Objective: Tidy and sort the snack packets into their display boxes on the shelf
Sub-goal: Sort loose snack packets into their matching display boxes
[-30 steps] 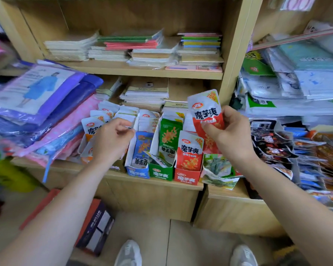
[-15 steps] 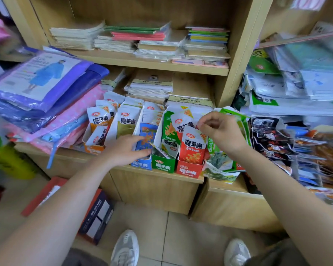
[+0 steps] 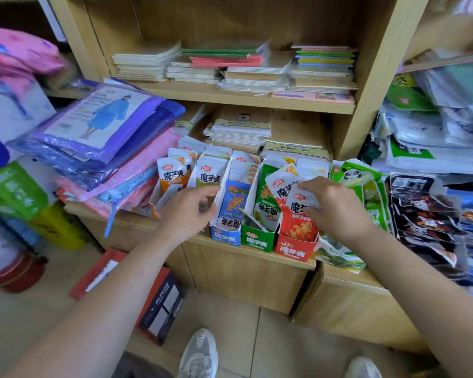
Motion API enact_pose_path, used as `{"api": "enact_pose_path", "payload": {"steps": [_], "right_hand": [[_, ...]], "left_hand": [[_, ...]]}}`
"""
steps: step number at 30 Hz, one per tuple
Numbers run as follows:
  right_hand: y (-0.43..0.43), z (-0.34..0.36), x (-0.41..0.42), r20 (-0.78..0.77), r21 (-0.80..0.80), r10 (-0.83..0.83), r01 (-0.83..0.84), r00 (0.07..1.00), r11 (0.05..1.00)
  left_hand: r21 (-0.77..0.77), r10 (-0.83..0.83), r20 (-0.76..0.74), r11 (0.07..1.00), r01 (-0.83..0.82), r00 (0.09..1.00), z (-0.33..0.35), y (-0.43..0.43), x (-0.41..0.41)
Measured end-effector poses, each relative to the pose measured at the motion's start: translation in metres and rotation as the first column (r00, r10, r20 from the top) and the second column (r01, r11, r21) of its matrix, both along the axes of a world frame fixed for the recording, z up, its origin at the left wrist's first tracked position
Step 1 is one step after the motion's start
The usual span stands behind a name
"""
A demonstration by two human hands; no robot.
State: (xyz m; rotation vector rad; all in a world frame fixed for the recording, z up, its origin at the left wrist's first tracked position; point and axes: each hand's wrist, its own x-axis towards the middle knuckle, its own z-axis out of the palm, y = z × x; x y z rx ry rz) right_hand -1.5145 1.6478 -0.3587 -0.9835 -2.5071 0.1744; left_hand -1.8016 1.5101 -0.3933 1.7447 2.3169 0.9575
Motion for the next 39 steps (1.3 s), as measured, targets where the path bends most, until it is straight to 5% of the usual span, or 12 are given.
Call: {"api": "enact_pose_path", "payload": {"steps": [3,7,12,15,20,27,31,34,39], "right_hand": [[-0.005,-0.001,-0.011,0.06,0.07,-0.105,0.101,0.993,0.992],[-0.017,-0.004,-0.032,0.044,0.241,-0.194,0.178,0.98,0.954],[-0.055,-0.007,-0.067,-0.117,0.33,0.059,-0.018,0.991,0.944],[-0.076,-0.022,-0.087,0.011,0.256,0.304,-0.296,0.953,0.92],[-0.088,-0.048,-0.11,0.282,0.256,0.317,-0.389,0.906,0.885],[-0.082,-0.061,-0.116,0.27,0.232,0.296,-0.36,0.916,0.904],[-0.081,-0.058,-0.115,0.182,0.111,0.346,-0.369,0.92,0.923],[-0.082,-0.047,-0.117,-0.04,-0.092,0.368,-0.371,0.929,0.924],[-0.077,-0.007,-0.113,-0.512,-0.331,0.133,-0.338,0.849,0.881]], "left_hand": [[0.321,0.25,-0.077,0.923,-0.213,0.965,0.01,-0.011,-0.015],[0.186,0.477,0.032,0.861,-0.474,0.878,0.01,-0.026,-0.046],[-0.047,0.396,0.117,0.918,-0.394,0.911,-0.005,-0.036,-0.056],[-0.06,0.386,0.114,0.923,-0.381,0.916,-0.01,-0.038,-0.058],[0.09,0.497,0.109,0.858,-0.506,0.861,-0.001,-0.038,-0.062],[0.339,0.493,0.203,0.775,-0.533,0.846,0.008,-0.038,-0.08],[0.486,0.409,0.354,0.688,-0.539,0.841,0.019,-0.037,-0.08],[0.583,0.296,0.466,0.607,-0.541,0.834,0.034,-0.034,-0.078],[0.572,0.125,0.472,0.71,-0.411,0.872,0.055,-0.033,-0.052]]}}
